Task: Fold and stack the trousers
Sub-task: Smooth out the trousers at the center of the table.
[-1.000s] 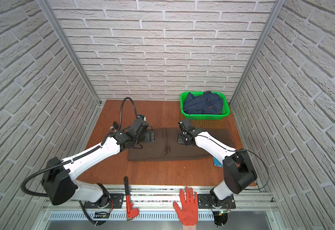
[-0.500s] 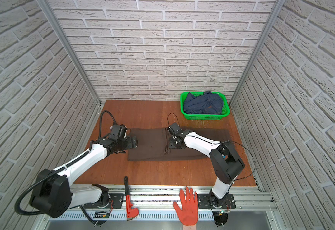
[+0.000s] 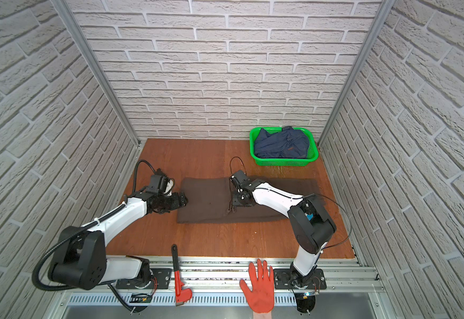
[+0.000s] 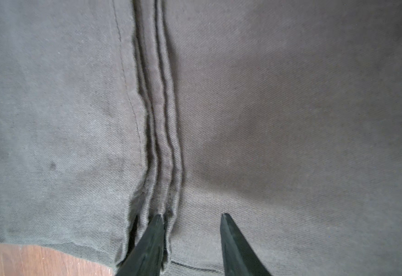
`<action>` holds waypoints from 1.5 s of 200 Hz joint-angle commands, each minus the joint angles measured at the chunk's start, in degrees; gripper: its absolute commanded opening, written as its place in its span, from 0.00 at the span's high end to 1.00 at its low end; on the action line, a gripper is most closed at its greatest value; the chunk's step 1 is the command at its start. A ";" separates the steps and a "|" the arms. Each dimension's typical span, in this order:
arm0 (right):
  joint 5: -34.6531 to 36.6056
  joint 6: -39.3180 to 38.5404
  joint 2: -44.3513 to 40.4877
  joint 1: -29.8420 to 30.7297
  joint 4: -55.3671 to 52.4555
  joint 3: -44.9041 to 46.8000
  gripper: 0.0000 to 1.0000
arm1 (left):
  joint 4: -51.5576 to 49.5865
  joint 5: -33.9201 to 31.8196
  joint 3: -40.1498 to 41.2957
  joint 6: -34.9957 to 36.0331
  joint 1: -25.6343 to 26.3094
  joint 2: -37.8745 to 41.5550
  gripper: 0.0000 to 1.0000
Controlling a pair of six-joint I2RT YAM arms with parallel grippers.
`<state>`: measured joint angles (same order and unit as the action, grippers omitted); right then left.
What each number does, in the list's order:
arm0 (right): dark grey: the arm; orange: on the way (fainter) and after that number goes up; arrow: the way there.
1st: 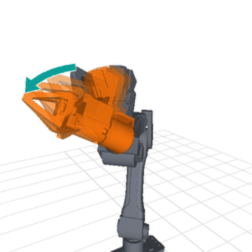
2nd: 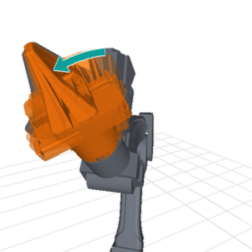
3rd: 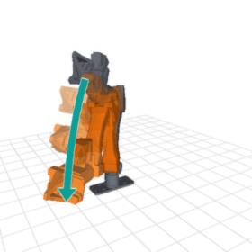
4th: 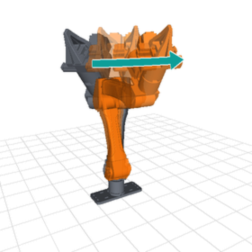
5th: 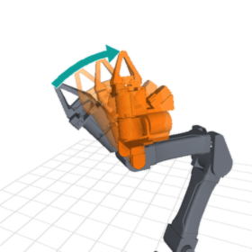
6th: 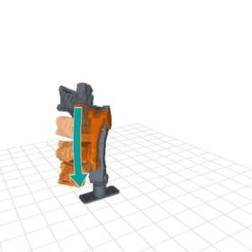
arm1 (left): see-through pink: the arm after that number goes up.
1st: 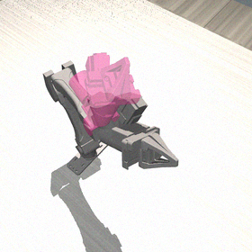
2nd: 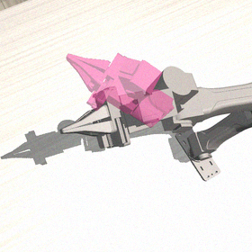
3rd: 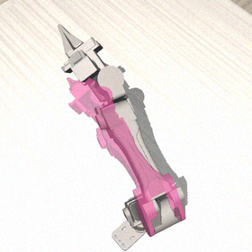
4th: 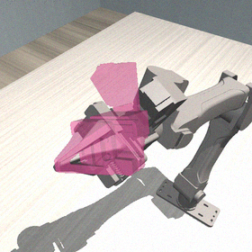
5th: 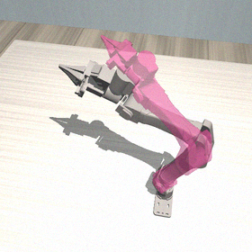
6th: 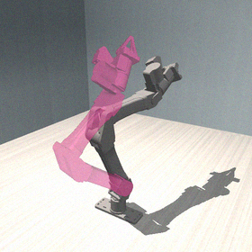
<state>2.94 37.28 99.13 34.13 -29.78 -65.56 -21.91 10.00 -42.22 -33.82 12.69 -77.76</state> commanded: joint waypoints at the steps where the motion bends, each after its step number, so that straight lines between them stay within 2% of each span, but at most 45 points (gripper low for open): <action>1: 0.41 0.34 0.51 0.50 0.17 -1.59 0.58 | 2.75 2.54 1.23 1.37 -0.91 -2.07 0.14; 24: -0.50 0.43 1.12 0.54 0.47 -2.02 0.58 | 3.38 3.13 0.88 1.57 -1.39 -4.45 0.15; 64: -1.80 0.69 2.31 0.91 1.12 -2.47 0.58 | 4.97 4.03 0.47 1.66 -2.02 -7.94 0.10; 123: -1.51 0.69 2.72 0.89 0.88 -2.64 0.58 | 7.30 7.95 -1.07 1.14 -2.23 -14.35 0.24; 148: -1.01 0.56 2.79 0.94 0.78 -2.69 0.58 | 7.63 8.79 -1.05 0.95 -2.24 -15.17 0.26; 174: -0.26 1.08 3.99 0.94 0.53 -3.80 0.56 | 7.01 8.40 -0.60 1.19 -2.23 -14.26 0.19; 212: -0.70 1.66 6.73 0.89 1.80 -6.64 0.48 | 5.53 7.32 0.24 1.82 -2.26 -12.49 0.12; 272: -2.06 3.14 13.19 -0.20 1.70 -11.68 0.40 | 4.90 6.47 0.67 1.92 -2.30 -11.09 0.10; 300: -3.23 4.11 16.06 -0.20 2.33 -12.01 0.42 | 4.80 6.43 0.52 1.92 -2.23 -11.11 0.10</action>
<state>0.80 39.97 113.43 34.11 -28.56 -76.77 -12.03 17.87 -43.59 -32.53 10.85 -88.44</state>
